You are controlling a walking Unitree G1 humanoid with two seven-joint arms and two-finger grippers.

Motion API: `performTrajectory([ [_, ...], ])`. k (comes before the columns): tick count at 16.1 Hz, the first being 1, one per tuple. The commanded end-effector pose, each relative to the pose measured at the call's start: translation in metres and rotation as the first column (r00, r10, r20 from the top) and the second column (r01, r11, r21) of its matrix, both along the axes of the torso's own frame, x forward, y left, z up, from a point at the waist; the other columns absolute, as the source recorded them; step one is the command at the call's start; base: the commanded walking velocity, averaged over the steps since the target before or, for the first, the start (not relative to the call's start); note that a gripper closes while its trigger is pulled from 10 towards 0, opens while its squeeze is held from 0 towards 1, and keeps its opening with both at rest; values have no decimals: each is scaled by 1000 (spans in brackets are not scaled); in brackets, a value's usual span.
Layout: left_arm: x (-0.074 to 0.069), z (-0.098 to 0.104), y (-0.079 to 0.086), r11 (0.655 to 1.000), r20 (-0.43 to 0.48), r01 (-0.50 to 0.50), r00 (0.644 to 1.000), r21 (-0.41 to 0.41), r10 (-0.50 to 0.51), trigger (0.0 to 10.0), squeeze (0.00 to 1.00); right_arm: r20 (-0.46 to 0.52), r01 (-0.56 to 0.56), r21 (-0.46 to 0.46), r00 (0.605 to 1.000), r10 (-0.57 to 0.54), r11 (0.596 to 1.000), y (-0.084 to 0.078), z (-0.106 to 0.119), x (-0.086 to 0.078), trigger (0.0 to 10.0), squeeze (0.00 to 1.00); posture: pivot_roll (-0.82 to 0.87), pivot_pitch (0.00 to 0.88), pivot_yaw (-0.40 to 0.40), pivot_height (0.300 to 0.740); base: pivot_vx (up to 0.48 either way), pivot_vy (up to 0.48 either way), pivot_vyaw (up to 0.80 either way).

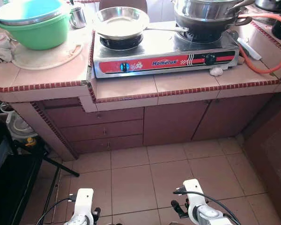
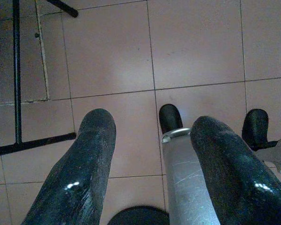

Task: Kitchen organization

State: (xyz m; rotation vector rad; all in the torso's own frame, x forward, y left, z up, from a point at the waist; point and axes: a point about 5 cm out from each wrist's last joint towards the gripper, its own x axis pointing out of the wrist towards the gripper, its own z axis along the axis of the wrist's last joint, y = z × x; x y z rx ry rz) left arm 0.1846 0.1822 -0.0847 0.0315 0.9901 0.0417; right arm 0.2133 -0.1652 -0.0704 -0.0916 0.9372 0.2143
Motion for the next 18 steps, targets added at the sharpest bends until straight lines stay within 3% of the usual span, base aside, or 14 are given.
performTrajectory([
  [1,38,26,26,993,183,-116,976,-27,119,10000,0,95,-51,-71,994,57,996,33,21,36,10000,0,-54,0,55,740,0,0,0],
  [18,35,25,29,994,178,-109,978,-12,109,10000,0,80,-65,-85,994,71,994,34,19,34,10000,0,-35,0,54,740,0,0,0],
])
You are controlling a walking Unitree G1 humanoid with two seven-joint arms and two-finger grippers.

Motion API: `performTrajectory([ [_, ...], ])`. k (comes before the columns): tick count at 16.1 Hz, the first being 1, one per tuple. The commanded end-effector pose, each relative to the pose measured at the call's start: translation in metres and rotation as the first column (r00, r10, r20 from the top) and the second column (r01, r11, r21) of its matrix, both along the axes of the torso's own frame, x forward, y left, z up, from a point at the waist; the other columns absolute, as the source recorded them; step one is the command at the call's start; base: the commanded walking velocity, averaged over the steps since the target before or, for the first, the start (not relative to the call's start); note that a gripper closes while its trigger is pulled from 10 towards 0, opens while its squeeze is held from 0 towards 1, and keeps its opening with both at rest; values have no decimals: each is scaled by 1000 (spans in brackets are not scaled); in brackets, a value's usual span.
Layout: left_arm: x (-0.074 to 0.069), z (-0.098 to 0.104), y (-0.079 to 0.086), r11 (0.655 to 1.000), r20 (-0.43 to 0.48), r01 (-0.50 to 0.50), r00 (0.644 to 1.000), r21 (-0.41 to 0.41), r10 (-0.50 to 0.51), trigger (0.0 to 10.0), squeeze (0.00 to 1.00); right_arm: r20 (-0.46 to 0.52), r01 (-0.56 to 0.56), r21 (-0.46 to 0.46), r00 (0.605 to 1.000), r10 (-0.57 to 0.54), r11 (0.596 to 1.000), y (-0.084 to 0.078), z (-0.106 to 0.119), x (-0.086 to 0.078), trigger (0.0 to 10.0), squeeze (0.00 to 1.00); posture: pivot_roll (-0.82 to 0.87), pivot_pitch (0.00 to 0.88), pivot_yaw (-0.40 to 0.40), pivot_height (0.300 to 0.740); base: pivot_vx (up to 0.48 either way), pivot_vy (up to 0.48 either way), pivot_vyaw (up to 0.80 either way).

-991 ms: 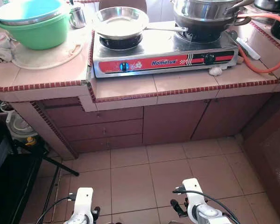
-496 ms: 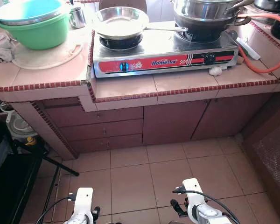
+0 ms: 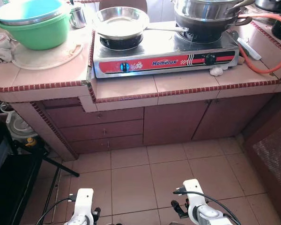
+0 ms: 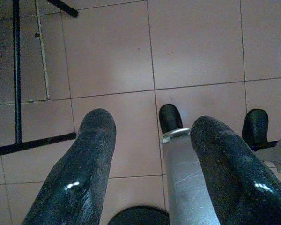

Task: Kitchen organization

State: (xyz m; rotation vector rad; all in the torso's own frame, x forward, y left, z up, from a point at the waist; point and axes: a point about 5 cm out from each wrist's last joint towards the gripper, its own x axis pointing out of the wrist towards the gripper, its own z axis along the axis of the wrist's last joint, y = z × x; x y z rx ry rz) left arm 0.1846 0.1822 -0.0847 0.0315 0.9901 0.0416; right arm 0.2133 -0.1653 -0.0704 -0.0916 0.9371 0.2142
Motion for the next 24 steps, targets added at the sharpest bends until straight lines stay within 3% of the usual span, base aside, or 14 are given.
performTrajectory([
  [1,35,25,29,994,178,-109,978,-12,109,10000,0,80,-65,-85,994,72,994,34,19,34,10000,0,-35,0,54,740,0,0,0],
  [11,24,19,29,988,159,-150,976,-19,151,10000,0,70,-87,-80,993,93,993,31,16,30,10000,0,-30,0,34,740,0,0,0],
  [13,31,24,31,988,192,-151,969,-37,155,10000,0,97,-53,-79,993,60,995,28,20,34,10000,0,-35,0,35,740,0,0,0],
  [16,49,36,23,999,293,-30,955,-44,42,10000,0,170,24,-35,985,-17,999,21,31,49,10000,0,-31,0,30,740,0,0,0],
  [18,64,51,22,999,410,45,911,-24,-32,10000,0,248,-11,-9,969,13,1000,19,44,62,10000,0,-30,0,28,740,0,0,0],
  [19,71,65,28,997,504,66,860,29,-72,10000,0,347,-114,-33,930,119,993,21,58,74,10000,0,-23,0,29,740,0,0,0],
  [20,72,68,31,998,527,58,847,25,-62,10000,0,365,-129,-33,922,132,991,20,60,77,10000,0,-28,0,30,740,0,0,0],
  [21,73,78,42,1000,585,20,811,16,-25,10000,0,418,-153,-12,897,144,988,21,69,83,10000,0,-30,0,31,740,0,0,0],
  [24,69,108,78,996,692,6,719,93,-68,10000,0,575,-175,71,812,103,982,18,98,99,10000,0,-25,14,29,740,0,0,0],
])
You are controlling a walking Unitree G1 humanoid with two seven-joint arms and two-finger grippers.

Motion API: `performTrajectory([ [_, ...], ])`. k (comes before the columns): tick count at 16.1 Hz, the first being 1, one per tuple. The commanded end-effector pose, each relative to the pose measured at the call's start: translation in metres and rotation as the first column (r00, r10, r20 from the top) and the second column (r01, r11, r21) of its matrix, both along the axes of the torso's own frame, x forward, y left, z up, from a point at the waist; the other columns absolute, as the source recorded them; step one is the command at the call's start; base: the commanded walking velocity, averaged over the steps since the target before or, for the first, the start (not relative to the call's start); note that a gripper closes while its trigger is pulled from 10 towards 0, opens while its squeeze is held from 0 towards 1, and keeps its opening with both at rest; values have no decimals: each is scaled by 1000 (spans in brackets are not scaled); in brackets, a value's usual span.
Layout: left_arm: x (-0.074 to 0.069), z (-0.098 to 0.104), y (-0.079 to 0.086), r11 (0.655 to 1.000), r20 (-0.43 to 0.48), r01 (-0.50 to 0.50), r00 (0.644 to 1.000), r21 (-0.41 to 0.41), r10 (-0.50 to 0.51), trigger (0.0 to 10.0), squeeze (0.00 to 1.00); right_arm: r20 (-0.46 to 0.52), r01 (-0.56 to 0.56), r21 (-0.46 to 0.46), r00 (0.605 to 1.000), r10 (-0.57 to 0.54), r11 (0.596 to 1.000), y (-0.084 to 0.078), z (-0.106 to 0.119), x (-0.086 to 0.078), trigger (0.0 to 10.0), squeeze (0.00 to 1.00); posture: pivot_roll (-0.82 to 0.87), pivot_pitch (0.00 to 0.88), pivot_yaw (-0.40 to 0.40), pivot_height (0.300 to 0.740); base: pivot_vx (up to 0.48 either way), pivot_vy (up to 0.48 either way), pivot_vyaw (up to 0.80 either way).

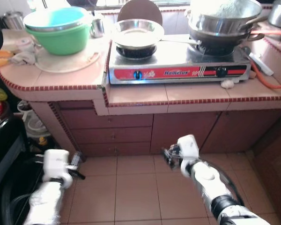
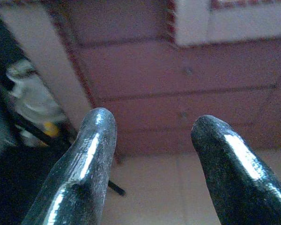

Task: Kitchen organization

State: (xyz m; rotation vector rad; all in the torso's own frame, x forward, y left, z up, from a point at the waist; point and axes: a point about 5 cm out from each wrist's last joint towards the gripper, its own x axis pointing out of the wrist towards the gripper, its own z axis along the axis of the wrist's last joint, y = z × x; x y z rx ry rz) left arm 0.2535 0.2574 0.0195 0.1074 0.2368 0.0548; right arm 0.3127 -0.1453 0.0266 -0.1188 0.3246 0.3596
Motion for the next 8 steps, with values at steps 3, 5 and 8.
performTrajectory([
  [3,-19,17,16,1000,37,10,999,24,-11,10000,0,106,10,79,994,-19,997,-8,20,3,10000,0,-21,37,23,740,0,0,0],
  [5,-38,30,6,999,56,45,997,11,-46,10000,0,156,60,132,984,-80,989,-21,32,-2,10000,0,-10,46,22,740,0,0,0],
  [8,-44,42,0,999,102,-26,994,-22,28,10000,0,172,122,150,974,-147,981,-34,37,-12,10000,0,-12,52,29,740,0,0,0],
])
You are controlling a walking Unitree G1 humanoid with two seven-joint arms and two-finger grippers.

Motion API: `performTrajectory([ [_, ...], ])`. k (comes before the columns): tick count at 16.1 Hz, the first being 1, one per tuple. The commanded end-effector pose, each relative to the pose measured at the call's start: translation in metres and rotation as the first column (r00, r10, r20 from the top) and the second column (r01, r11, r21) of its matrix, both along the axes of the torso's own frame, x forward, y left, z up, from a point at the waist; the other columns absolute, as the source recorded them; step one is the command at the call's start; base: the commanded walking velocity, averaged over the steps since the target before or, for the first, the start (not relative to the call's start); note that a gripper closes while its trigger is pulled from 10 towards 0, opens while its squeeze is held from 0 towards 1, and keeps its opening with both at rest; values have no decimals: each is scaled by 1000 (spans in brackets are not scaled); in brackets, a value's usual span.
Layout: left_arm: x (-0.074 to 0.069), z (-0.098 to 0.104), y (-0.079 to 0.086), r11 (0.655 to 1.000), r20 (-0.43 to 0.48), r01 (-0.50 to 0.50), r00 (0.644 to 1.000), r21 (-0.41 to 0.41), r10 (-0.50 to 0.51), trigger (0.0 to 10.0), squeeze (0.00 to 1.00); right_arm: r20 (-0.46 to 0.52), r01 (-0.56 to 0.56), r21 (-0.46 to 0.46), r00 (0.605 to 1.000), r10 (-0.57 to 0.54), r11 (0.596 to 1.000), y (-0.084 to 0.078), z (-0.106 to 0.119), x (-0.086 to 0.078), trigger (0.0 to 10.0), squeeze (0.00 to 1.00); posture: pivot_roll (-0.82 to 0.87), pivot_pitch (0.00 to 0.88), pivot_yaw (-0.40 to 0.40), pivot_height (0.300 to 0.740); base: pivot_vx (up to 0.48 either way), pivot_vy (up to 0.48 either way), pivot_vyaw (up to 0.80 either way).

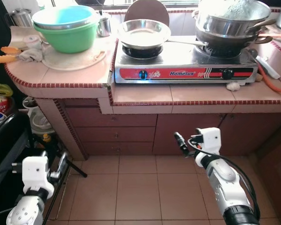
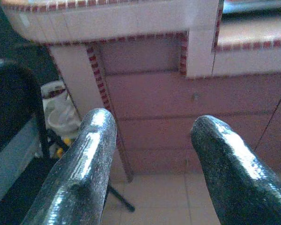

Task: Kitchen organization

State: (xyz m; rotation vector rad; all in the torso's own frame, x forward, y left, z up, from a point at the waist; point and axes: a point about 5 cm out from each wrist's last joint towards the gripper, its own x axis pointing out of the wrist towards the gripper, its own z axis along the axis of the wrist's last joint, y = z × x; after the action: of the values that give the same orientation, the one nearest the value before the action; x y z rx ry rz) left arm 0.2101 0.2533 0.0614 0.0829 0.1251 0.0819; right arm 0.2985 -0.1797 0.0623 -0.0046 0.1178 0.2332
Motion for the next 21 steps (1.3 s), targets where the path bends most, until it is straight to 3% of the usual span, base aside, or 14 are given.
performTrajectory([
  [1,-7,2,4,998,-14,-60,998,3,60,10000,0,12,38,-7,999,-38,999,-7,2,-5,10000,0,-20,55,36,740,0,0,0],
  [2,-12,1,2,996,-31,-86,996,-23,86,10000,0,5,63,34,998,-63,997,-10,3,-8,10000,0,-19,59,37,740,0,0,0],
  [4,-15,5,1,992,-63,-112,991,52,115,10000,0,12,141,-35,990,-141,989,-16,9,-9,10000,0,-21,66,39,740,0,0,0],
  [7,0,18,2,987,-22,-156,988,-42,155,10000,0,-11,143,-21,990,-143,989,-11,15,-3,10000,0,-21,67,38,740,0,0,0],
  [9,6,28,2,977,-5,-205,979,-66,205,10000,0,4,190,-52,982,-190,980,-14,21,0,10000,0,-22,71,35,740,0,0,0],
  [10,7,29,-1,971,-28,-236,972,-40,235,10000,0,7,214,-60,977,-214,975,-16,24,0,10000,0,-21,72,29,740,0,0,0],
  [13,15,38,-2,968,0,-245,969,-48,245,10000,0,-2,244,-34,970,-244,969,-18,28,0,10000,0,-4,71,7,740,0,0,0],
  [15,17,41,-1,967,-3,-237,971,-90,238,10000,0,-5,254,-50,967,-254,966,-14,29,2,10000,0,-18,83,16,740,0,0,0],
  [21,17,41,-1,967,-3,-237,971,-90,238,10000,0,-5,254,-50,967,-254,966,-14,29,2,10000,0,-18,83,16,740,0,0,0],
])
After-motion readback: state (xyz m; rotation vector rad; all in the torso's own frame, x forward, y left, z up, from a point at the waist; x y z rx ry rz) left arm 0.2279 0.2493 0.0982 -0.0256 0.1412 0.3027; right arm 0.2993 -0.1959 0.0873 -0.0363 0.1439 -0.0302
